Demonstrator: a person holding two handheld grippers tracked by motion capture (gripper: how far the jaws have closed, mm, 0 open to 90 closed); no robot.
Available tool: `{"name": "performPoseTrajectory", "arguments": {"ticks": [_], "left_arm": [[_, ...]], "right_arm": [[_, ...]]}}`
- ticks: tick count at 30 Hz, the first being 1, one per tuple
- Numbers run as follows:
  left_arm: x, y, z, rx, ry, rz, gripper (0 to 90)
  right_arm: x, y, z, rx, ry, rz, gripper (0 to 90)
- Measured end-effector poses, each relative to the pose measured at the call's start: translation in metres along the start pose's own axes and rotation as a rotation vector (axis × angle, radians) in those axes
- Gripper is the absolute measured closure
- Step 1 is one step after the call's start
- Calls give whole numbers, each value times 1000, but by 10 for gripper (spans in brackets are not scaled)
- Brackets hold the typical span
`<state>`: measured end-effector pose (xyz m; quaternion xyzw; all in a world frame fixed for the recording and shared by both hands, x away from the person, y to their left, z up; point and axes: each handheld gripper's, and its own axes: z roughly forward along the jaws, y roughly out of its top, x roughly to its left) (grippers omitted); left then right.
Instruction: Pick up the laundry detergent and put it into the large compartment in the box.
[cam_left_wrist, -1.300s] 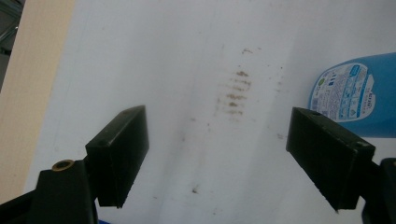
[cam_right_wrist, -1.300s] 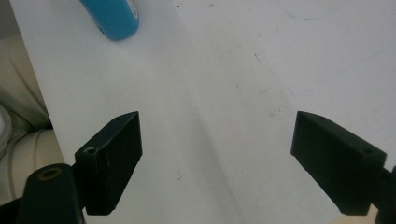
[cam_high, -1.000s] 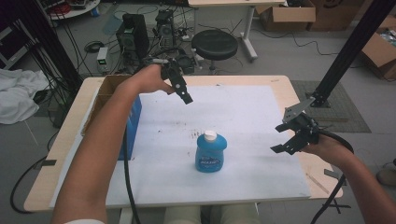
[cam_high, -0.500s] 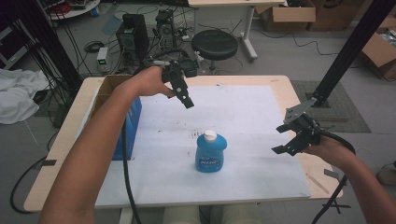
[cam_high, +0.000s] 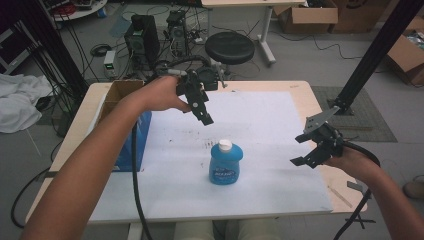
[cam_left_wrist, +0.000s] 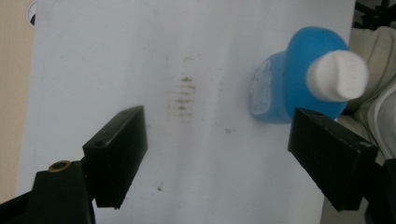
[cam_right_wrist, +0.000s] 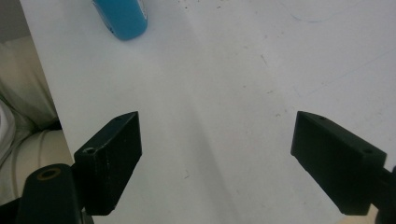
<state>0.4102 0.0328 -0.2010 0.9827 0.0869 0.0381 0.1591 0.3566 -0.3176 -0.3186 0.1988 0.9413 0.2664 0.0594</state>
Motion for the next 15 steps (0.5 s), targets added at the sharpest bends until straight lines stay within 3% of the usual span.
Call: {"name": "performPoseTrajectory", "arguments": {"ticks": [3,15], "left_arm": [[-14,6,3,1,-38,37,206],[-41,20,10,4,-70,92,204]], "right_arm": [[1,0,0,-2,0,-2,161],[3,1,3,-3,4,-8,161]]}}
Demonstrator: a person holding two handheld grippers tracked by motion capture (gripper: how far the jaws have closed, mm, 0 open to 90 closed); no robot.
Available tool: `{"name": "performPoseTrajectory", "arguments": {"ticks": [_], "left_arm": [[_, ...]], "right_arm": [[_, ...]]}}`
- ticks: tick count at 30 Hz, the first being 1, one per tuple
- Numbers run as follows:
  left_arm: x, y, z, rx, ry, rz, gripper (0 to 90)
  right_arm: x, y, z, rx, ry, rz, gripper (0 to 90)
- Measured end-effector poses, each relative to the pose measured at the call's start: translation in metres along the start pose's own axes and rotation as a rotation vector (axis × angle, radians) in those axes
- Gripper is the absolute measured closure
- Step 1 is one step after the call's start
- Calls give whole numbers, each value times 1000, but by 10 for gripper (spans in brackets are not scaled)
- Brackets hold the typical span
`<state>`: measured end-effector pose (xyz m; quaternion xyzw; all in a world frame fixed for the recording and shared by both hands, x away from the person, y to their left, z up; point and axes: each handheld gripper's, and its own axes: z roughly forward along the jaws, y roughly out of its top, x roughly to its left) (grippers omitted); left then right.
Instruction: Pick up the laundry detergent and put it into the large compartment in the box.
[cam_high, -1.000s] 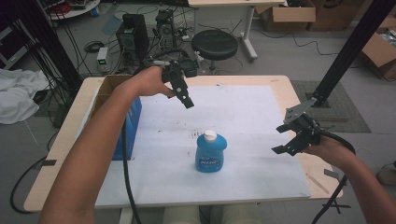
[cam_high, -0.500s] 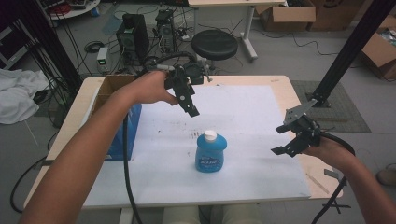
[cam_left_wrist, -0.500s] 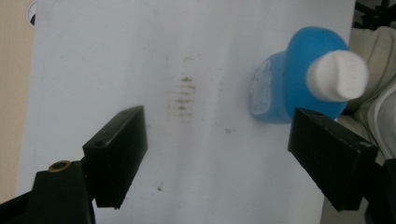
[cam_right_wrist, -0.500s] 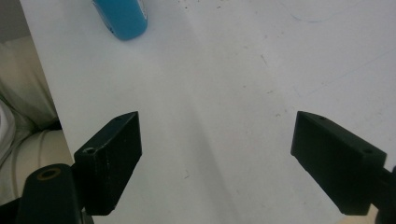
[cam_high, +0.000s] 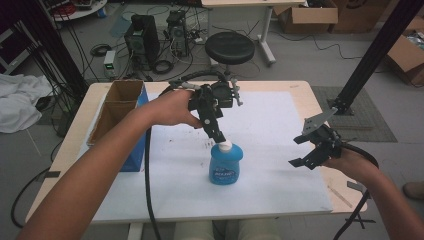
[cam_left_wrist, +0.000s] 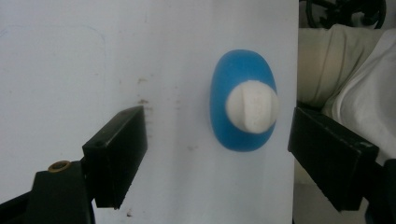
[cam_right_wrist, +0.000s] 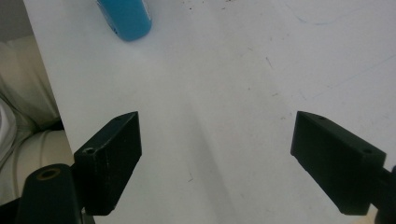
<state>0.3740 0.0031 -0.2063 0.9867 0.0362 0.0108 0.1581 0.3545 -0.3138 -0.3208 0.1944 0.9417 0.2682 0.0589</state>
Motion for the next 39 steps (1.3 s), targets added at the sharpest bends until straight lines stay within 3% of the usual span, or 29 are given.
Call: {"name": "performPoseTrajectory", "arguments": {"ticks": [16,39], "left_arm": [[-19,13,22,40,-21,25,201],[-22,14,64,103,-49,18,200]], "right_arm": [[2,0,1,-5,3,-6,162],[3,2,5,-8,10,-14,162]]}}
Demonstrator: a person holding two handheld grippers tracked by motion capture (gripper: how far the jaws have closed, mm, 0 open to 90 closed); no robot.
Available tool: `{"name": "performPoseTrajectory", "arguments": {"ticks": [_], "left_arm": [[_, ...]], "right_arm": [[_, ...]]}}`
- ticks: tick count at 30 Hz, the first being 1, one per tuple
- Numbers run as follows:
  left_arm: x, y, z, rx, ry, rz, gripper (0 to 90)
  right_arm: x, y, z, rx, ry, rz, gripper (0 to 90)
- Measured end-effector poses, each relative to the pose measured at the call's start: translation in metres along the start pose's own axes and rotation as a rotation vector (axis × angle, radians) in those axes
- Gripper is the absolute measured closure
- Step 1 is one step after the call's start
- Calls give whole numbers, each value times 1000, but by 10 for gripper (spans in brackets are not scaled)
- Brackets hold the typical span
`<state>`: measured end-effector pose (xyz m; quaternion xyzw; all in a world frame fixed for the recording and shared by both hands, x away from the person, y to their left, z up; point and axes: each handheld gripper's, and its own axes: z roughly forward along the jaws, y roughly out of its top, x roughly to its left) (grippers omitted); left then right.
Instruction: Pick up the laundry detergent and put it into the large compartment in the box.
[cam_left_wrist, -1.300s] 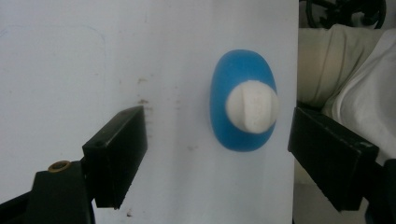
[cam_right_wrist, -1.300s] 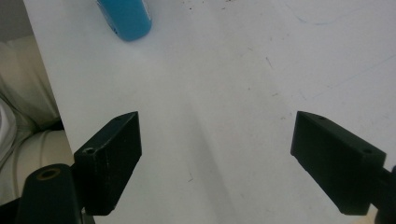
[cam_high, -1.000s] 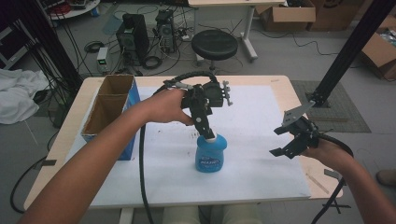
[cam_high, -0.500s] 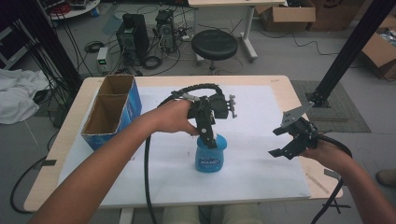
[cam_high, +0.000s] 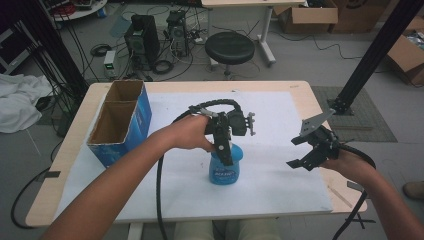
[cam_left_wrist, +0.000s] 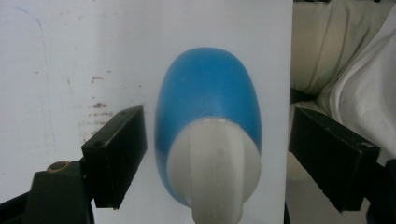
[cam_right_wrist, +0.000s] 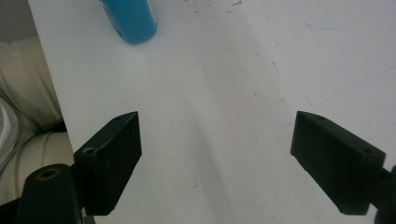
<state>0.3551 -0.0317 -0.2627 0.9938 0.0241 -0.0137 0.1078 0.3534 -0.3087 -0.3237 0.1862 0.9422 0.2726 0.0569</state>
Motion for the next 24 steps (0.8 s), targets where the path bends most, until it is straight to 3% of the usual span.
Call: {"name": "performPoseTrajectory", "arguments": {"ticks": [7,24], "left_arm": [[1,-2,12,24,-3,-3,199],[-1,1,21,61,20,31,212]], "right_arm": [[0,-1,1,1,3,5,162],[0,0,2,-2,5,5,162]]}}
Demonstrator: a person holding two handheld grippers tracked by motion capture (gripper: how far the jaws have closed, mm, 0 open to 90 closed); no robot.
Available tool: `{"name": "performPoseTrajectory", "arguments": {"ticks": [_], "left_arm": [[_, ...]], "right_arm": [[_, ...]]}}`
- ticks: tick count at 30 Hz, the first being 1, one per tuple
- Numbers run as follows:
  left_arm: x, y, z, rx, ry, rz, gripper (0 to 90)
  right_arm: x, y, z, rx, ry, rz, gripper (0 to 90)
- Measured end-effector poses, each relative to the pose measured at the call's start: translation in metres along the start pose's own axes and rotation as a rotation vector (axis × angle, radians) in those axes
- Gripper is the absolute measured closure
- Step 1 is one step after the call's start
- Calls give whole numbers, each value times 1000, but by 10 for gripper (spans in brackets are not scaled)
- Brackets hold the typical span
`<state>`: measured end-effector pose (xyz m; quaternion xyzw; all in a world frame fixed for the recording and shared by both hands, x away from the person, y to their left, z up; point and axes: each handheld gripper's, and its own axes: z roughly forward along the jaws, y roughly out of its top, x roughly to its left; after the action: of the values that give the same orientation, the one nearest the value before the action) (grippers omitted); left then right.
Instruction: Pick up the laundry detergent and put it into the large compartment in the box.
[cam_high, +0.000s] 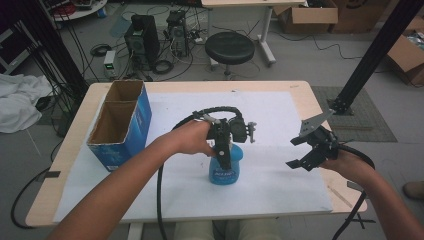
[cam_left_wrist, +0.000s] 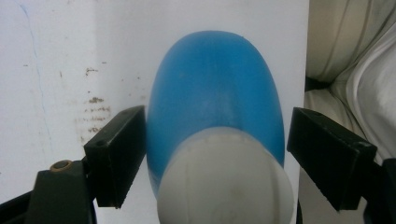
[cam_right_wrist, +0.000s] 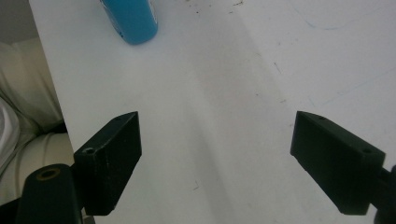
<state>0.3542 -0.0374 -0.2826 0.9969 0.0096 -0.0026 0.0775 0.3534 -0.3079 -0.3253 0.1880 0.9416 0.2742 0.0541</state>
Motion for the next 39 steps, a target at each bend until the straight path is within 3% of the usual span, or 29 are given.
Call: {"name": "performPoseTrajectory", "arguments": {"ticks": [39], "left_arm": [[3,-4,3,-10,12,1,344]], "right_arm": [[1,3,2,-3,10,-1,164]]}}
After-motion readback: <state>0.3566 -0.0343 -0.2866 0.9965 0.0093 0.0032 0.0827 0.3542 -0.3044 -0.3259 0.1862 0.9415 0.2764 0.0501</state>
